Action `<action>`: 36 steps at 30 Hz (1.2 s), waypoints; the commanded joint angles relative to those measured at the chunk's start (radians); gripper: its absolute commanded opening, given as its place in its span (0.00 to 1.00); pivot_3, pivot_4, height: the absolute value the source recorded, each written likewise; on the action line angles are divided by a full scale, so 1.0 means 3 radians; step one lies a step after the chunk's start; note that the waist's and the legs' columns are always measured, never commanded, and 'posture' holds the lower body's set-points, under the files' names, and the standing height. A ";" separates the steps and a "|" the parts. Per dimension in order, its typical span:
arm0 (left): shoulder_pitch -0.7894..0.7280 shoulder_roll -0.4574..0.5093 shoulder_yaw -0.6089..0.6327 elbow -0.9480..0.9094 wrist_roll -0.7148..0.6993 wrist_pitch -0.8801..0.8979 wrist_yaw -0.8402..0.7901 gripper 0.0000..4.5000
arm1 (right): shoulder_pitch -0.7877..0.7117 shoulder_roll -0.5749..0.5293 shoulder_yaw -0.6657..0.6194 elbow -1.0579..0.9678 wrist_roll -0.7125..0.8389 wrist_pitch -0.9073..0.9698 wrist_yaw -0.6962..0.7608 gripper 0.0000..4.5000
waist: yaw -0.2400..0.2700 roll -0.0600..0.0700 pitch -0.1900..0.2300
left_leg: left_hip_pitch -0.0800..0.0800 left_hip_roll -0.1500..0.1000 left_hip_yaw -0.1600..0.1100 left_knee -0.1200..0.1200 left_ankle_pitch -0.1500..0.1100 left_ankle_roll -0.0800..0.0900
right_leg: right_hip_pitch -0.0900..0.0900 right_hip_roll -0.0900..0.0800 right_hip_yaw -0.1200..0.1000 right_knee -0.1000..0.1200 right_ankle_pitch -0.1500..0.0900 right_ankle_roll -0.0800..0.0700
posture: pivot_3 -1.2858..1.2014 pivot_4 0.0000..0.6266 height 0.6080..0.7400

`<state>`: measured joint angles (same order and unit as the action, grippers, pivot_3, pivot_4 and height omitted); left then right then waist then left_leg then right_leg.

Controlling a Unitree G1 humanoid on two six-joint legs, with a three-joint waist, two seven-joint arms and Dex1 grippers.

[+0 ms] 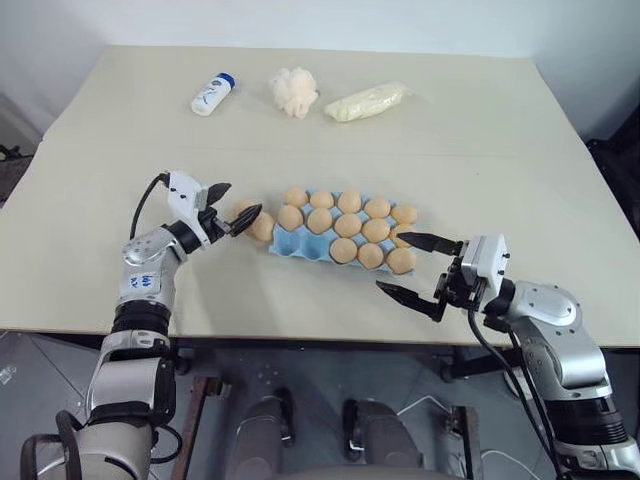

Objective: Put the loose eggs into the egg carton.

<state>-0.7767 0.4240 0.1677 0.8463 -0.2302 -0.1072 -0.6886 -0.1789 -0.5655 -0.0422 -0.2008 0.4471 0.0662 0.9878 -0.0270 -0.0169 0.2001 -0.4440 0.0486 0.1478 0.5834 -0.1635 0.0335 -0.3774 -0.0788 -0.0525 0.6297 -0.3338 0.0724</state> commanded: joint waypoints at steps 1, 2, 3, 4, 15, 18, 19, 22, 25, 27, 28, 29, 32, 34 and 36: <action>-0.0157 -0.0038 0.0009 0.0119 0.0094 -0.0129 0.0204 1.00 | 0.0010 -0.0019 -0.0075 -0.0133 0.0018 -0.0068 -0.0021 1.00 | -0.0001 0.0000 0.0000 | 0.0000 -0.0001 0.0000 0.0002 -0.0001 0.0001 | 0.0002 -0.0001 0.0001 -0.0001 0.0002 0.0004 | 0.52 0.24 1.00; -0.0179 -0.0053 -0.0003 0.0159 0.0106 -0.0137 0.0207 1.00 | 0.0012 -0.0018 -0.0077 -0.0131 0.0017 -0.0072 -0.0022 1.00 | -0.0001 0.0000 0.0000 | 0.0000 -0.0001 0.0000 0.0002 -0.0001 0.0001 | 0.0003 -0.0002 0.0001 -0.0002 0.0003 0.0005 | 0.52 0.24 1.00; -0.0200 -0.0060 -0.0029 0.0215 0.0144 -0.0143 0.0221 1.00 | 0.0014 -0.0016 -0.0078 -0.0129 0.0015 -0.0076 -0.0023 1.00 | -0.0001 0.0000 0.0000 | 0.0000 -0.0002 0.0000 0.0002 -0.0001 0.0002 | 0.0003 -0.0002 0.0002 -0.0003 0.0004 0.0007 | 0.52 0.24 1.00; -0.0216 -0.0065 -0.0044 0.0256 0.0168 -0.0149 0.0227 1.00 | 0.0015 -0.0015 -0.0079 -0.0128 0.0015 -0.0078 -0.0024 1.00 | 0.0000 0.0000 0.0000 | 0.0000 -0.0002 0.0001 0.0002 -0.0001 0.0002 | 0.0003 -0.0003 0.0003 -0.0004 0.0004 0.0007 | 0.52 0.24 1.00; -0.0365 -0.0053 -0.0055 0.0609 0.0284 -0.0101 0.0315 0.91 | 0.0008 -0.0004 -0.0087 -0.0107 0.0018 -0.0092 -0.0040 1.00 | -0.0002 -0.0001 0.0000 | -0.0001 -0.0002 0.0002 -0.0005 -0.0002 0.0002 | -0.0001 -0.0002 0.0001 -0.0006 0.0001 0.0002 | 0.52 0.24 1.00; -0.0339 -0.0014 -0.0063 0.0625 0.0310 -0.0112 0.0290 0.73 | -0.0005 -0.0004 -0.0086 -0.0096 0.0016 -0.0092 -0.0045 1.00 | -0.0001 -0.0001 0.0000 | -0.0001 -0.0001 0.0002 -0.0003 -0.0002 0.0002 | -0.0001 -0.0001 0.0000 -0.0004 0.0001 0.0002 | 0.52 0.24 1.00; -0.0327 -0.0002 -0.0045 0.0606 0.0295 -0.0113 0.0279 0.65 | -0.0004 -0.0007 -0.0089 -0.0099 0.0017 -0.0091 -0.0045 1.00 | -0.0001 -0.0001 0.0000 | 0.0000 -0.0001 0.0002 -0.0003 -0.0002 0.0002 | -0.0001 -0.0001 0.0000 -0.0004 0.0001 0.0002 | 0.52 0.24 1.00; -0.0287 0.0027 0.0043 0.0496 0.0198 -0.0188 0.0179 0.52 | -0.0003 -0.0010 -0.0089 -0.0104 0.0016 -0.0088 -0.0048 1.00 | -0.0002 -0.0001 0.0000 | -0.0001 -0.0001 0.0002 -0.0003 -0.0002 0.0002 | -0.0001 -0.0002 0.0001 -0.0004 0.0002 0.0002 | 0.52 0.24 1.00; -0.0207 0.0012 0.0169 0.0136 -0.0077 -0.0241 -0.0217 0.52 | -0.0010 -0.0009 -0.0084 -0.0094 0.0011 -0.0088 -0.0048 1.00 | -0.0002 -0.0001 0.0000 | -0.0001 -0.0001 0.0002 -0.0005 -0.0002 0.0002 | -0.0002 -0.0002 0.0000 -0.0005 0.0001 0.0002 | 0.52 0.24 1.00; -0.0127 0.0002 0.0173 -0.0142 -0.0197 -0.0193 -0.0449 0.52 | -0.0014 -0.0009 -0.0083 -0.0088 0.0009 -0.0088 -0.0047 1.00 | -0.0002 -0.0001 0.0000 | -0.0001 -0.0001 0.0002 -0.0007 -0.0001 0.0002 | -0.0002 -0.0001 0.0001 -0.0005 0.0001 0.0002 | 0.52 0.24 1.00; -0.0066 0.0004 0.0128 -0.0345 -0.0235 -0.0132 -0.0568 0.52 | -0.0017 -0.0011 -0.0083 -0.0084 0.0006 -0.0089 -0.0048 1.00 | -0.0003 -0.0001 0.0000 | -0.0001 -0.0001 0.0002 -0.0007 -0.0001 0.0002 | -0.0002 -0.0002 0.0001 -0.0006 0.0001 0.0002 | 0.52 0.24 1.00; -0.0018 0.0007 0.0096 -0.0490 -0.0256 -0.0080 -0.0638 0.52 | -0.0019 -0.0012 -0.0083 -0.0081 0.0004 -0.0090 -0.0048 1.00 | -0.0003 -0.0001 0.0000 | -0.0001 -0.0001 0.0003 -0.0007 -0.0001 0.0002 | -0.0001 -0.0002 0.0001 -0.0006 0.0001 0.0002 | 0.52 0.24 1.00; 0.0193 -0.0030 -0.0155 -0.1134 -0.0271 0.0147 -0.0879 0.52 | -0.0010 -0.0040 -0.0113 -0.0070 0.0011 -0.0092 -0.0034 1.00 | -0.0003 0.0000 0.0000 | 0.0001 -0.0001 0.0004 -0.0007 -0.0001 0.0002 | 0.0001 -0.0002 0.0002 -0.0005 0.0001 0.0002 | 0.52 0.24 1.00; 0.0291 -0.0071 -0.0334 -0.1434 -0.0247 0.0248 -0.1008 0.52 | -0.0008 -0.0062 -0.0137 -0.0054 0.0012 -0.0094 -0.0027 1.00 | 0.0001 0.0000 0.0000 | 0.0002 -0.0002 0.0004 -0.0006 -0.0001 0.0002 | 0.0002 -0.0002 0.0002 -0.0005 0.0001 0.0002 | 0.52 0.24 1.00; 0.0336 -0.0080 -0.0406 -0.1570 -0.0253 0.0333 -0.1055 0.52 | -0.0010 -0.0071 -0.0145 -0.0046 0.0013 -0.0097 -0.0025 1.00 | 0.0000 0.0000 0.0000 | 0.0001 -0.0002 0.0004 -0.0002 -0.0001 0.0002 | 0.0003 -0.0002 0.0002 -0.0004 0.0001 0.0002 | 0.52 0.24 1.00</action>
<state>-0.6726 0.3970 0.0558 0.4397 -0.2914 -0.0226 -0.9869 -0.1806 -0.5737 -0.0498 -0.1987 0.4408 0.0506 0.9784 -0.0269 -0.0170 0.2001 -0.4436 0.0482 0.1490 0.5829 -0.1639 0.0340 -0.3765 -0.0794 -0.0518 0.6286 -0.3334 0.0730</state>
